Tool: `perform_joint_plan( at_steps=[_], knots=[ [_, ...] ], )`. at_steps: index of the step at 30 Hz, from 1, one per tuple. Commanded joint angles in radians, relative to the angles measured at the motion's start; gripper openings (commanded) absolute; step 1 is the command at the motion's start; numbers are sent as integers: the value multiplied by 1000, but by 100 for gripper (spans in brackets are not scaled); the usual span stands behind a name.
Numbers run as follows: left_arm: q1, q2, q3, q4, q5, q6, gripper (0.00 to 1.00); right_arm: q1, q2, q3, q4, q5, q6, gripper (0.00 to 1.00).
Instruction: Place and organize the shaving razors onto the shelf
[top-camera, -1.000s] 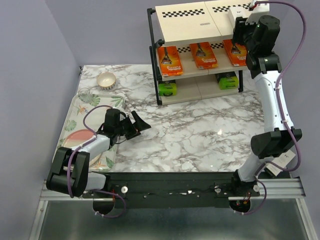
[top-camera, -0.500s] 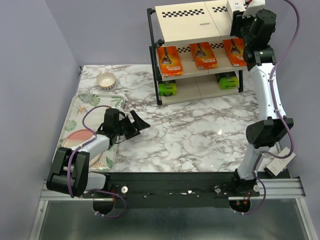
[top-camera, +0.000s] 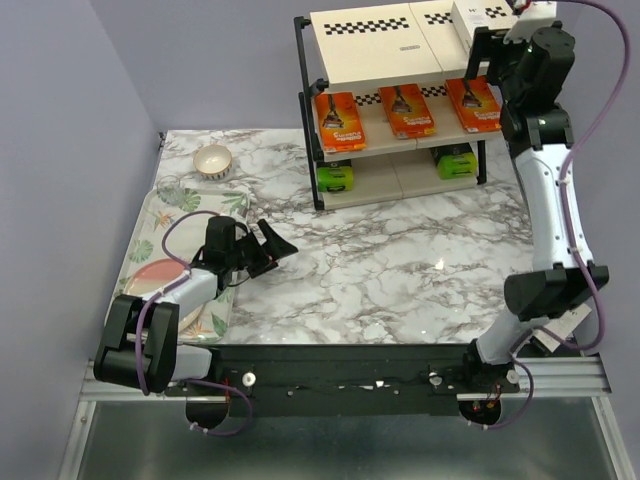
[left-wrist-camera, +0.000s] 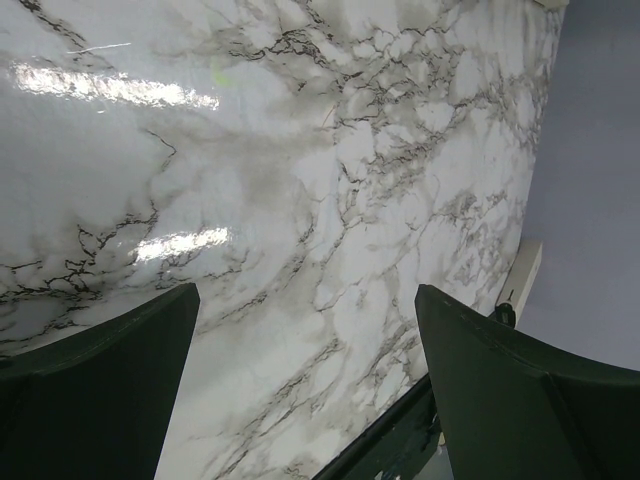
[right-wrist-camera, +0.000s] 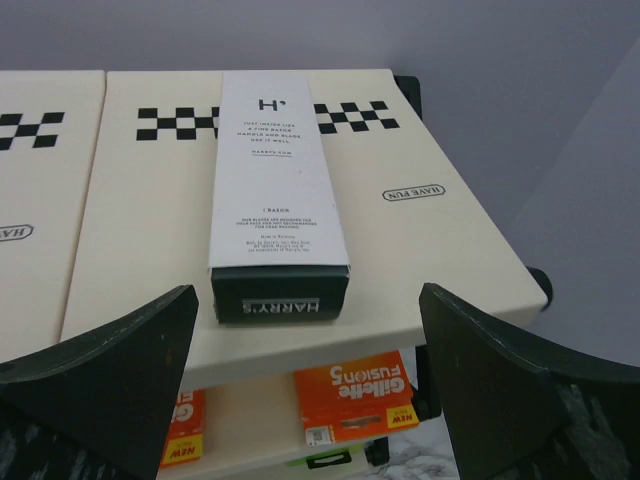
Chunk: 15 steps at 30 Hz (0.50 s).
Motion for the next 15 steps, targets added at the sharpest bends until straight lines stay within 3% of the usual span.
perform_joint_plan(
  at_steps=[1, 5, 9, 11, 14, 15],
  knots=[
    [7, 3, -10, 43, -17, -4, 98, -1, -275, -233, 7, 91, 74, 100],
    [7, 20, -11, 63, -20, -8, 98, 5, -516, -646, 109, 118, 80, 100],
    [7, 31, 2, 50, -30, -13, 98, 3, -657, -904, -104, 231, 114, 100],
    [7, 31, 8, 38, -31, -14, 98, -4, -723, -1016, -134, 284, 91, 100],
    [7, 29, 13, 18, -31, -21, 98, -72, -751, -1214, -201, 338, 80, 100],
    [7, 29, 16, 12, -33, -19, 98, -145, -742, -1269, -251, 332, 81, 100]
  ],
)
